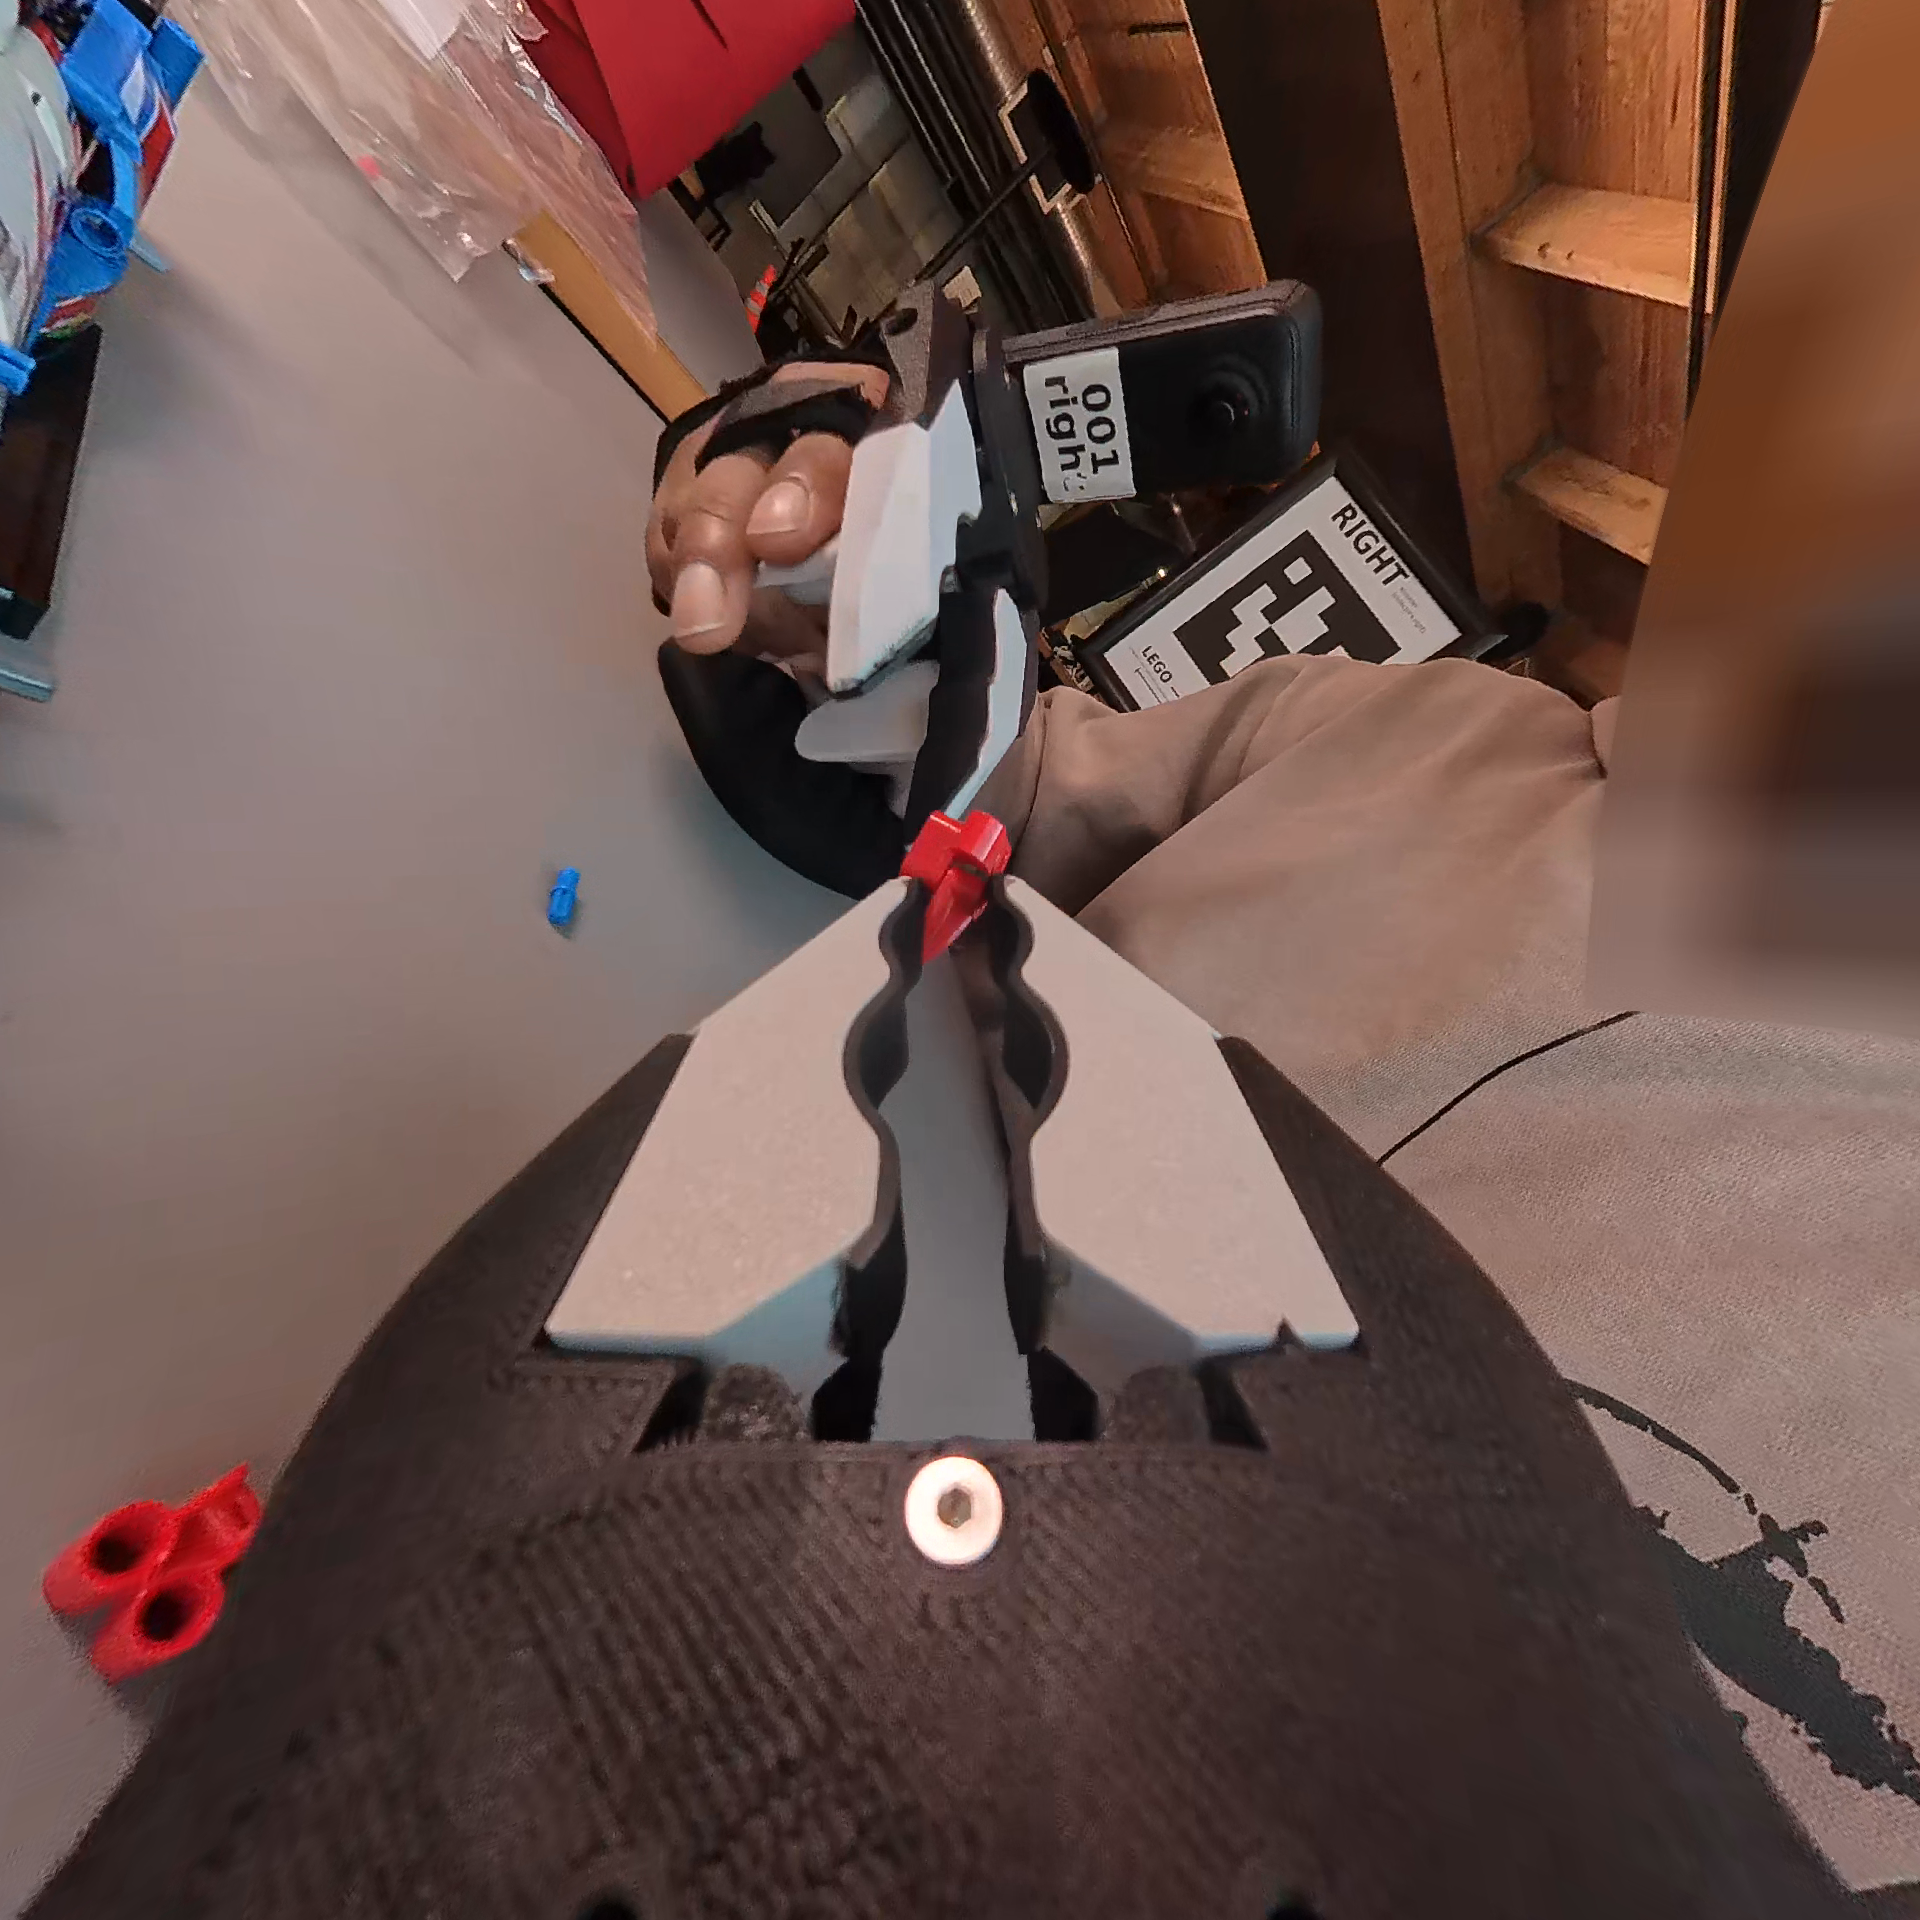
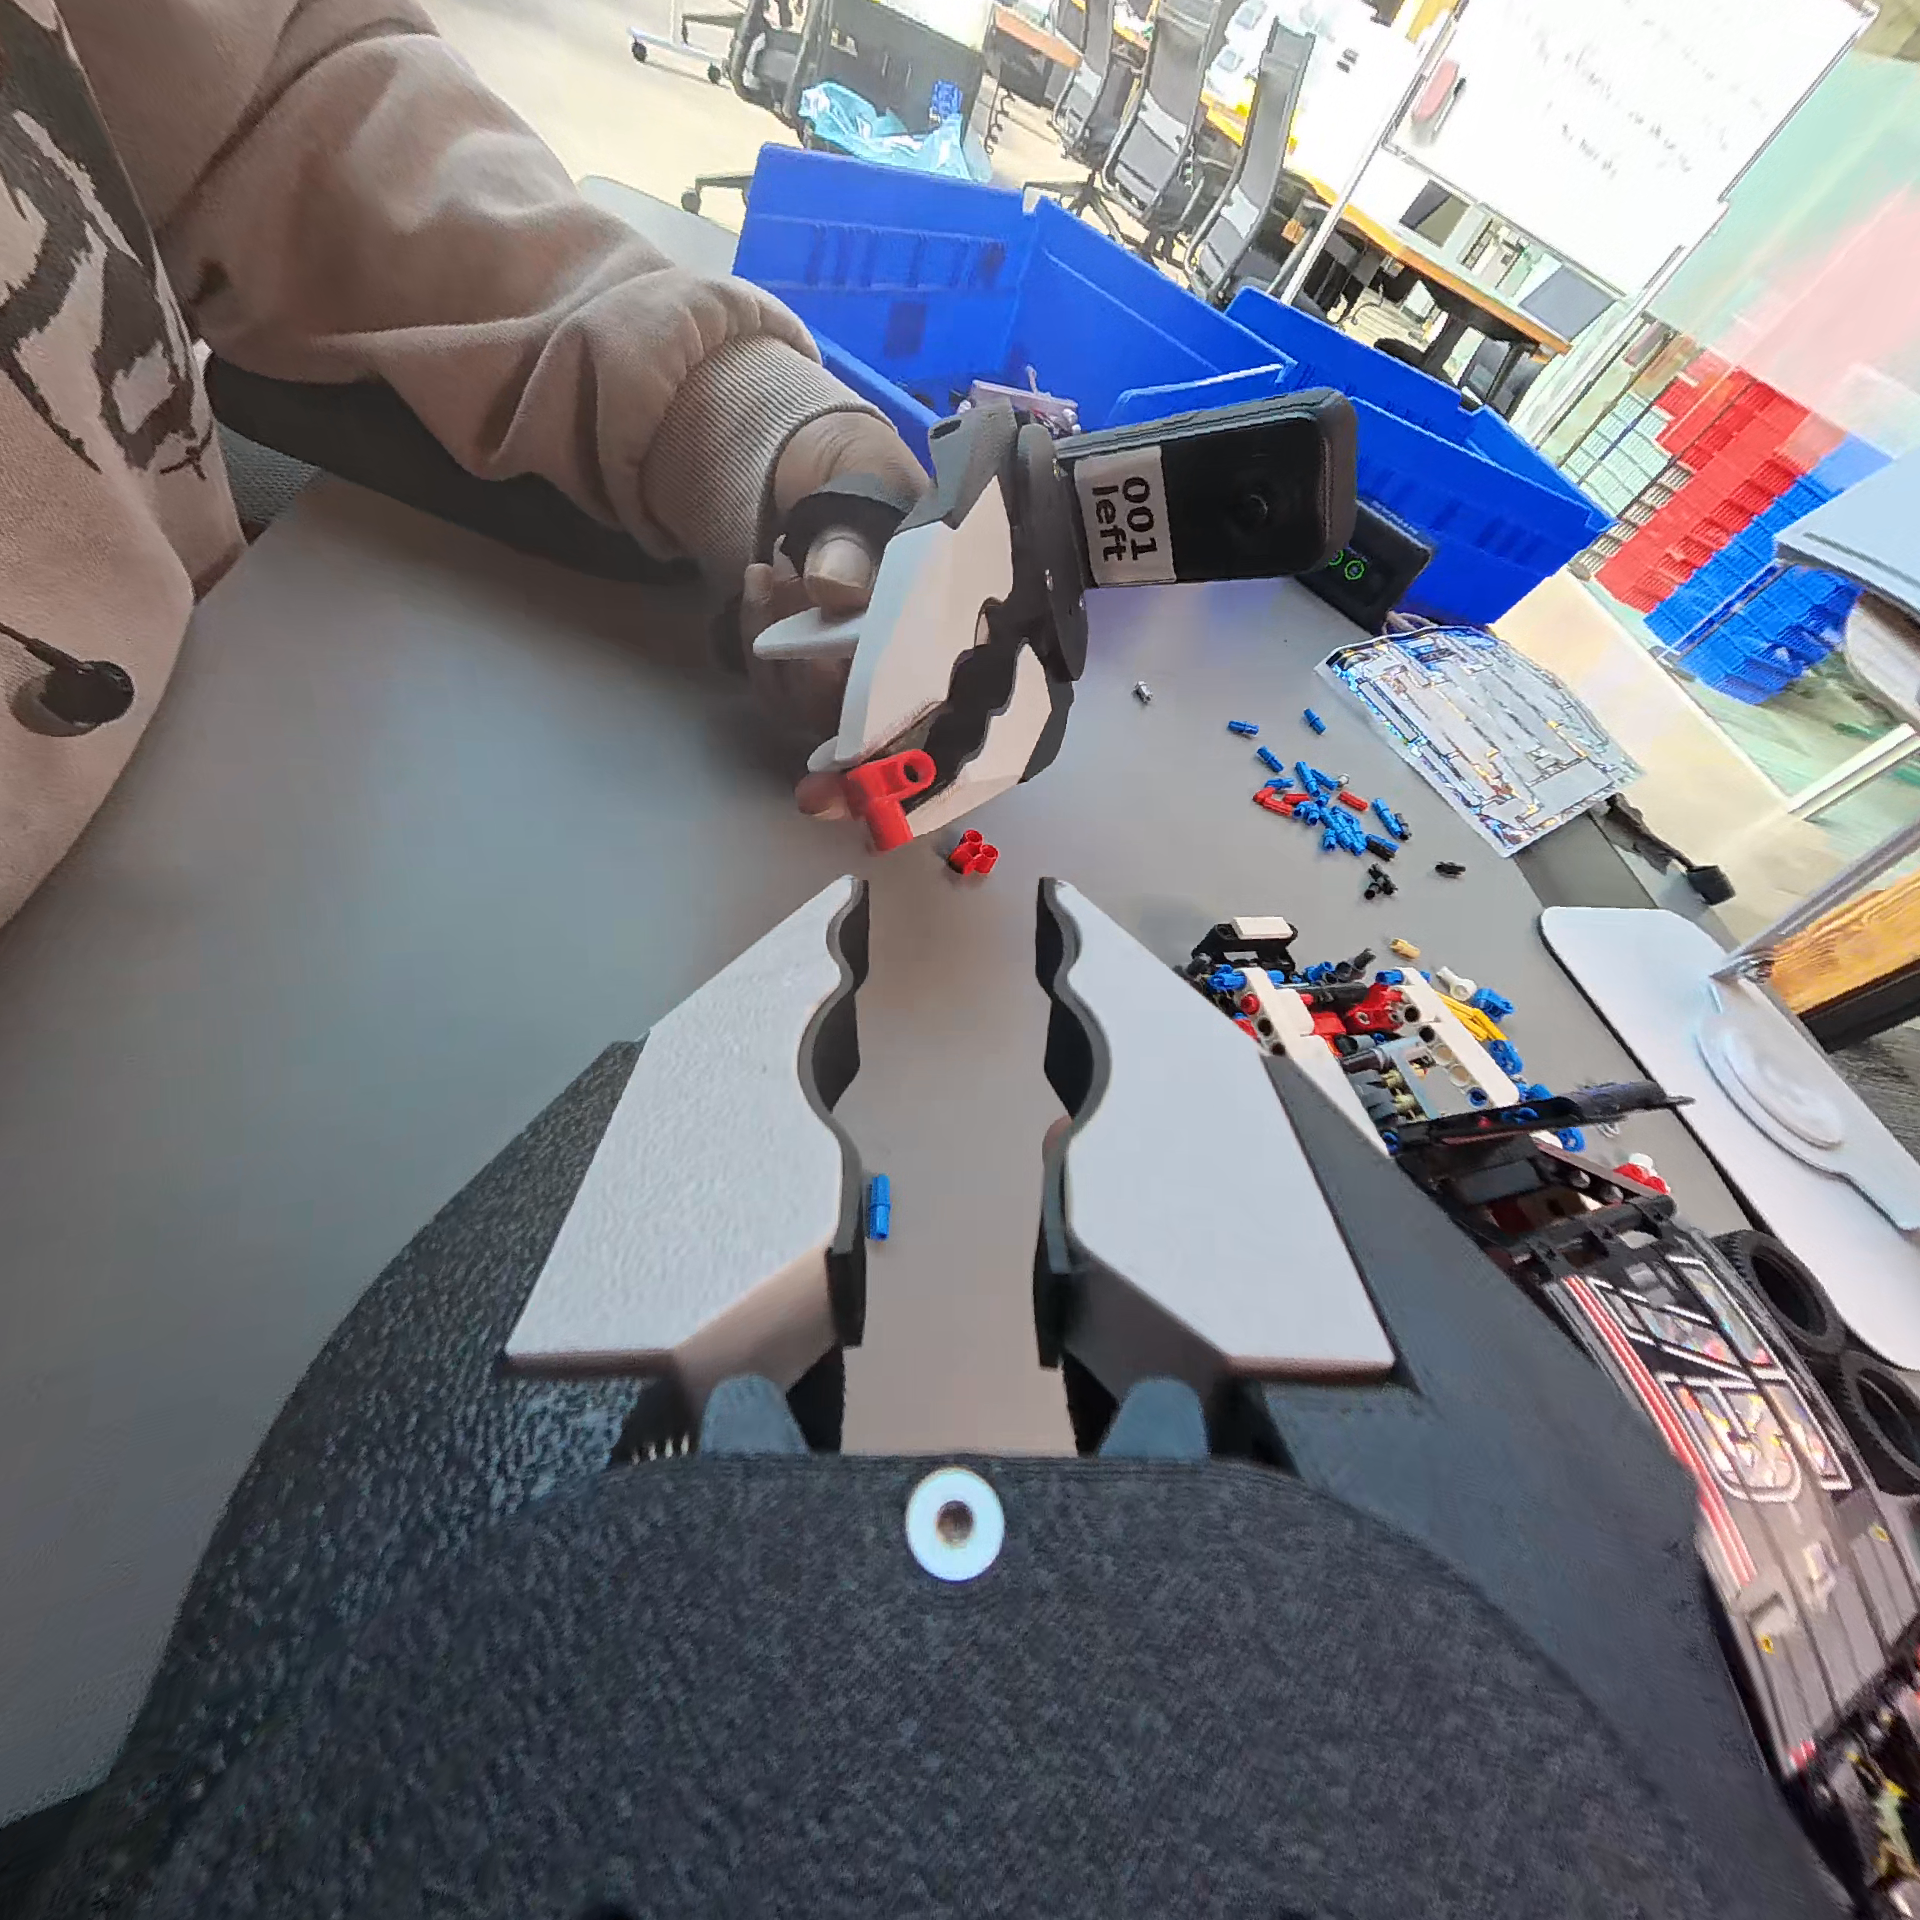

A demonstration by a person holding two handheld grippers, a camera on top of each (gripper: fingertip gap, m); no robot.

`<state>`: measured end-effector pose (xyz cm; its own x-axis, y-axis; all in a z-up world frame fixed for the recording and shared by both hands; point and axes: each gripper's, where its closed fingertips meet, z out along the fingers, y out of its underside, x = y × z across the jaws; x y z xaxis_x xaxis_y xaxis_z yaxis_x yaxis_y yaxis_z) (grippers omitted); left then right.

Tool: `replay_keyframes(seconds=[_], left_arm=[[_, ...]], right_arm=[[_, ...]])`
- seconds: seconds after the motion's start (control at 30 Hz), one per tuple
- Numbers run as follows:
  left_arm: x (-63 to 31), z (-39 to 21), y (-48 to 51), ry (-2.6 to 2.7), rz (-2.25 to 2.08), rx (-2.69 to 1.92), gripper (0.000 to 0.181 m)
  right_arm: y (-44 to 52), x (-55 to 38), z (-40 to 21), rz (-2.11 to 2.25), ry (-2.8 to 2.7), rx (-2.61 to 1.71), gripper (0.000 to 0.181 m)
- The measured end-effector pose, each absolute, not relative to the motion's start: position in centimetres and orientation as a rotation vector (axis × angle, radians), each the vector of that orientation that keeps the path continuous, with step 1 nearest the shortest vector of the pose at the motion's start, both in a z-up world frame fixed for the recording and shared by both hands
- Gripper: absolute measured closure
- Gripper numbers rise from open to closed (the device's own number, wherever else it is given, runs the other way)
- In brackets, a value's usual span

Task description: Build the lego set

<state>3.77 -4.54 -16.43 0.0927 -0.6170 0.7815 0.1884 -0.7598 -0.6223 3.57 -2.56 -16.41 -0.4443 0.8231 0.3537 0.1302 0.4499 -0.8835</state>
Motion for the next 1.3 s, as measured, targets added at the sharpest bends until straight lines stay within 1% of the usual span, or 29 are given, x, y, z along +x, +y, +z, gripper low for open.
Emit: replay_keyframes(seconds=[0.27,0.33,0.47,0.5,0.6,0.7,0.77,0.8,0.83,0.93,1.03,1.1,1.2,1.3], left_arm=[[4.0,-16.7,-4.8,0.422,-1.755,-1.796,0.171],[4.1,-16.7,-4.9,0.419,-1.769,-1.798,0.171],[3.7,-16.2,-4.4,0.38,-1.754,-1.76,0.171],[3.5,-15.6,-4.1,0.382,-1.73,-1.724,0.172],[2.9,-14.5,-3.5,0.442,-1.525,-1.663,0.162],[2.7,-14.2,-2.7,0.507,-1.264,-1.649,0.161],[2.7,-13.7,-2.6,0.528,-1.175,-1.628,0.166],[2.8,-13.7,-2.7,0.544,-1.146,-1.629,0.172],[2.8,-13.7,-2.8,0.567,-1.126,-1.628,0.175],[2.8,-13.9,-3.0,0.608,-1.089,-1.639,0.176],[2.8,-15.3,-3.3,0.692,-1.027,-1.695,0.177],[2.5,-17.0,-3.4,0.769,-0.944,-1.772,0.177],[2.1,-20.4,-3.8,0.9,-0.825,-1.927,0.177],[2.5,-22.6,-4.4,1.012,-0.75,-2.01,0.177]], right_arm=[[-4.7,3.4,-16.5,1.096,-1.9,-0.739,0.157],[-4.8,3.3,-16.9,1.066,-1.918,-0.734,0.172],[-4.4,3.0,-16.5,1.124,-1.875,-0.799,0.174],[-4.2,2.9,-16.0,1.178,-1.835,-0.836,0.175],[-2.9,2.4,-14.3,1.352,-1.681,-0.96,0.176],[-2.7,2.2,-13.4,1.479,-1.599,-1.008,0.176],[-2.9,2.0,-13.3,1.515,-1.583,-1.02,0.176],[-3.0,1.9,-13.3,1.529,-1.578,-1.026,0.176],[-3.0,1.9,-13.3,1.543,-1.569,-1.032,0.175],[-3.3,1.9,-13.6,1.567,-1.594,-1.042,0.176],[-3.2,2.3,-15.1,1.461,-1.714,-1.042,0.174],[-2.4,3.2,-17.4,1.281,-1.873,-1.049,0.171],[-0.8,5.7,-21.3,1.01,-2.131,-1.132,0.172],[0.5,6.6,-23.4,0.861,-2.213,-1.233,0.171]])
